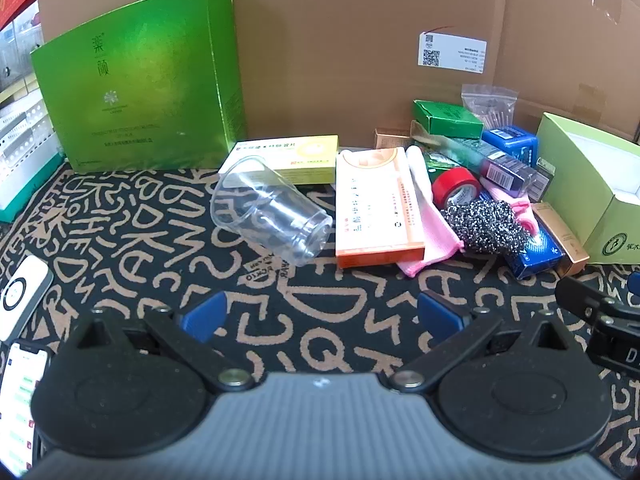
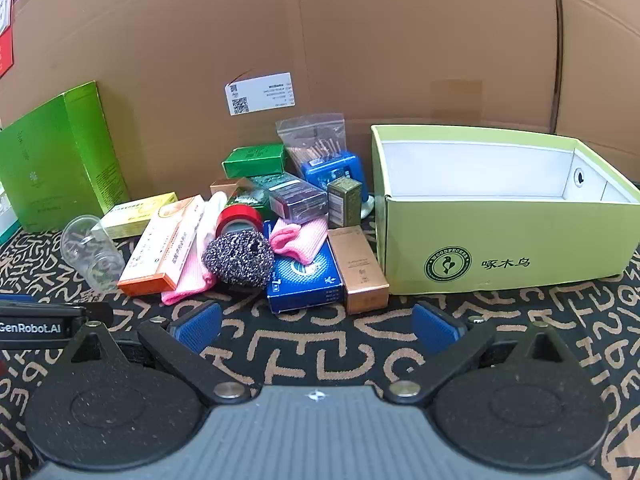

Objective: Organize objects

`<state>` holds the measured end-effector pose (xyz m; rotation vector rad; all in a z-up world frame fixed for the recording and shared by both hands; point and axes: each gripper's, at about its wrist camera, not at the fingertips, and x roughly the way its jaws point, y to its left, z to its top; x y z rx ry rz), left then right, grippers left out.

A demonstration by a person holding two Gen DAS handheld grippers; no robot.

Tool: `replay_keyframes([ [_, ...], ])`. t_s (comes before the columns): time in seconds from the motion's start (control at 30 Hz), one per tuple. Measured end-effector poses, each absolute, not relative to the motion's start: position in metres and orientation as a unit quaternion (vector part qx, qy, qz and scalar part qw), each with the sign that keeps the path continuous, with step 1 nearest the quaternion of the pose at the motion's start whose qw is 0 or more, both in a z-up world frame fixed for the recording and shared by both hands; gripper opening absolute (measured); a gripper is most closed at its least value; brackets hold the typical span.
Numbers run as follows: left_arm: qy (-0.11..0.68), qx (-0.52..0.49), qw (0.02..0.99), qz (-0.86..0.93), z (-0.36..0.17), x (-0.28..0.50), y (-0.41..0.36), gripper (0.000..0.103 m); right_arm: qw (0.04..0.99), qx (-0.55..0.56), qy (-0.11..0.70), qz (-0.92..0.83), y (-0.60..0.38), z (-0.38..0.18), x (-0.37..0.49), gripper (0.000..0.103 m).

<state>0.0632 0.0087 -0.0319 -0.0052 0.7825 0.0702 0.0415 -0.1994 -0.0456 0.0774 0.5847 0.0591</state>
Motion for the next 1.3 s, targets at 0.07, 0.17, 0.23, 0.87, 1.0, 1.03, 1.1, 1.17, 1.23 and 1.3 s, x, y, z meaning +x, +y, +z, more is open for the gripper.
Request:
replay_keyframes([
  [0.07, 0.382, -0.003, 0.924, 0.034, -0.0314, 0.0638, 0.0089, 0.103, 0.957, 0.032, 0.288, 0.029, -0.1989, -0.0462, 0.0423, 0.103],
  [0.17, 0.380, 0.000, 0.924, 0.034, -0.0305, 0.0641, 0.0080, 0.103, 0.956, 0.033, 0.288, 0.036, -0.1978, -0.0457, 0.0424, 0.103],
  [0.23, 0.380, 0.001, 0.924, 0.033, -0.0302, 0.0640, 0.0081, 0.103, 0.956, 0.029, 0.288, 0.039, -0.1961, -0.0455, 0.0429, 0.103],
  [0.87, 0.380, 0.003, 0.924, 0.035, -0.0315, 0.0625, 0.0100, 0.103, 0.953, 0.028, 0.301, 0.033, -0.1944, -0.0493, 0.0459, 0.103],
  [1.0, 0.381, 0.003, 0.924, 0.031, -0.0325, 0.0631, 0.0089, 0.103, 0.952, 0.029, 0.301, 0.033, -0.1949, -0.0499, 0.0463, 0.103],
  [1.03, 0.382, 0.003, 0.924, 0.030, -0.0331, 0.0633, 0.0085, 0.103, 0.952, 0.028, 0.302, 0.033, -0.1948, -0.0503, 0.0469, 0.103],
  [1.1, 0.383, 0.003, 0.923, 0.029, -0.0339, 0.0638, 0.0081, 0.103, 0.952, 0.028, 0.304, 0.032, -0.1945, -0.0513, 0.0481, 0.103],
  [1.17, 0.383, 0.003, 0.923, 0.029, -0.0342, 0.0641, 0.0080, 0.103, 0.951, 0.029, 0.307, 0.033, -0.1944, -0.0526, 0.0489, 0.103],
  [1.23, 0.383, 0.003, 0.923, 0.028, -0.0346, 0.0643, 0.0077, 0.103, 0.950, 0.029, 0.309, 0.034, -0.1941, -0.0537, 0.0498, 0.103],
  [1.3, 0.382, 0.004, 0.924, 0.025, -0.0354, 0.0656, 0.0069, 0.103, 0.949, 0.029, 0.311, 0.034, -0.1938, -0.0549, 0.0506, 0.103],
])
